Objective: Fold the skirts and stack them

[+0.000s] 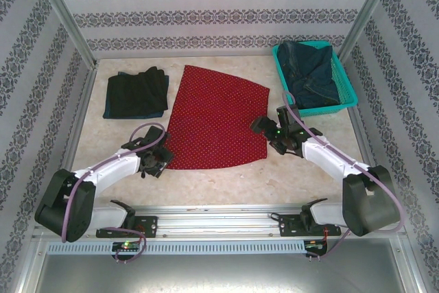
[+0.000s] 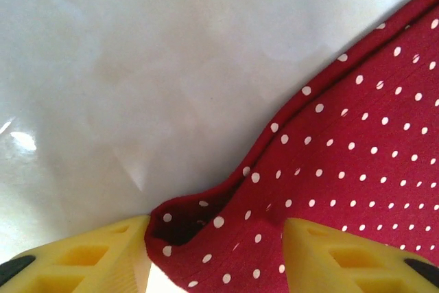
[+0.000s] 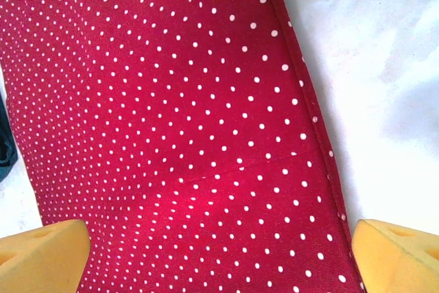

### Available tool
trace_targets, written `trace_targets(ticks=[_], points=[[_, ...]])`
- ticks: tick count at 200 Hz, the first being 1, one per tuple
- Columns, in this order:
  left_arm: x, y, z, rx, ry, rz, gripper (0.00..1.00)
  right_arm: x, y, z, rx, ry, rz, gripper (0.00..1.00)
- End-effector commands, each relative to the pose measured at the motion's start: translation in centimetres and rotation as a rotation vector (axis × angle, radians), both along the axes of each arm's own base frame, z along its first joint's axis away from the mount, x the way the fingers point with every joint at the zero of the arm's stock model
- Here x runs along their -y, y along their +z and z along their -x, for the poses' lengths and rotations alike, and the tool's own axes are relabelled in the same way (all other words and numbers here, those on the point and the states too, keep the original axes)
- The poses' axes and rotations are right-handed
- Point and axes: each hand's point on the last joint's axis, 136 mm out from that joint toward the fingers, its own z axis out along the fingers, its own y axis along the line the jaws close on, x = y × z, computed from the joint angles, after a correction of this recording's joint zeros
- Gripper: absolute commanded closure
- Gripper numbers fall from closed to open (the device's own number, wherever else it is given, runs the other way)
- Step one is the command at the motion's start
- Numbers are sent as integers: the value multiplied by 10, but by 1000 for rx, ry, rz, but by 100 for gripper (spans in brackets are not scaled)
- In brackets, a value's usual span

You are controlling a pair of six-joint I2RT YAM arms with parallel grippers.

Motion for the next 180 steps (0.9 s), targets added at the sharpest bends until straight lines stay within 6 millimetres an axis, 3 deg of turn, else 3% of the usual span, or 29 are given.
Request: trace_targets(ticks=[1, 13, 44, 79, 106, 123, 146, 180], points=[[-11, -6, 21, -73, 51, -17, 51, 9, -1, 1, -2, -42, 10, 2], [-9, -3, 20, -73, 44, -9, 59, 8, -2, 1, -6, -40, 6, 2], [-10, -3, 18, -73, 32, -23, 61, 9, -5, 4, -15, -42, 9, 2], [-8, -3, 14, -76, 21, -25, 79, 9, -8, 11, -34, -51, -6, 2], [-6, 5, 11, -58, 9, -20, 94, 10, -17, 33, -118, -73, -30, 3], [-5, 8, 11, -52, -2, -15, 100, 6, -21, 46, -158, -78, -78, 10], [-2, 10, 9, -21, -12, 7, 100, 3, -27, 61, -216, -92, -119, 20], [0, 9, 6, 4, -13, 25, 100, 1, -38, 59, -218, -118, -148, 34]])
